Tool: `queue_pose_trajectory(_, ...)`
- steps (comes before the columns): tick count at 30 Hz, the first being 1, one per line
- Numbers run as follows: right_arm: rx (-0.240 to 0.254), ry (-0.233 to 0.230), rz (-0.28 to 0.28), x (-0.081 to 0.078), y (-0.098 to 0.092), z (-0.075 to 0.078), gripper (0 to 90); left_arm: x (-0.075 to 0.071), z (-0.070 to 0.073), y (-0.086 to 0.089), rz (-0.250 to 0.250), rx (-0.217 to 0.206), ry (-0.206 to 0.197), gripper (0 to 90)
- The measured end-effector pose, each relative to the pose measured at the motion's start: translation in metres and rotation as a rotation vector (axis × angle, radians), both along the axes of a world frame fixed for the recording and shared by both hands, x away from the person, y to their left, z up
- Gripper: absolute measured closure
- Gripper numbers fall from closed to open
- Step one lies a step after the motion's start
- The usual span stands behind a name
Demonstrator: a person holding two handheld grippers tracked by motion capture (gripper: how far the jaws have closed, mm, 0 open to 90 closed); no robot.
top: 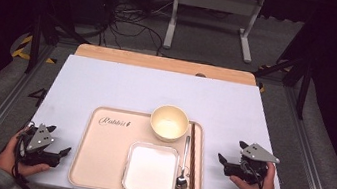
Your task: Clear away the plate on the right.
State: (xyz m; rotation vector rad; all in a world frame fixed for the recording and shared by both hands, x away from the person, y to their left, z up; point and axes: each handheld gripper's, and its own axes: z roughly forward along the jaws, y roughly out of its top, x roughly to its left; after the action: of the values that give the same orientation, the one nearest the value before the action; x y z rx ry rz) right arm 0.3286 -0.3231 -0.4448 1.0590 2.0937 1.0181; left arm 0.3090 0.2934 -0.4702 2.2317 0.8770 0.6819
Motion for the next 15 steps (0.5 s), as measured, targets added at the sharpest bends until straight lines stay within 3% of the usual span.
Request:
queue_pose_trajectory(5, 0.035, 0.002, -0.022, -0.006, -0.013, -0.006, 8.5, 0.003, 0.001, 0.001, 0.012, -0.021, -0.015, 14.3)
queue_pose_trajectory(10, 0.023, -0.006, -0.045, -0.011, -0.017, -0.008, 9.3, 0.009, 0.001, -0.004, 0.009, -0.018, -0.017, 14.4)
queue_pose_trajectory(12, -0.017, -0.006, -0.085, -0.014, -0.018, -0.009, 10.2, 0.011, 0.002, -0.007, -0.005, -0.012, -0.02, 14.4)
queue_pose_trajectory(15, -0.003, -0.017, -0.113, -0.02, -0.022, -0.009, 10.8, 0.014, 0.002, -0.011, -0.021, -0.018, -0.022, 14.4)
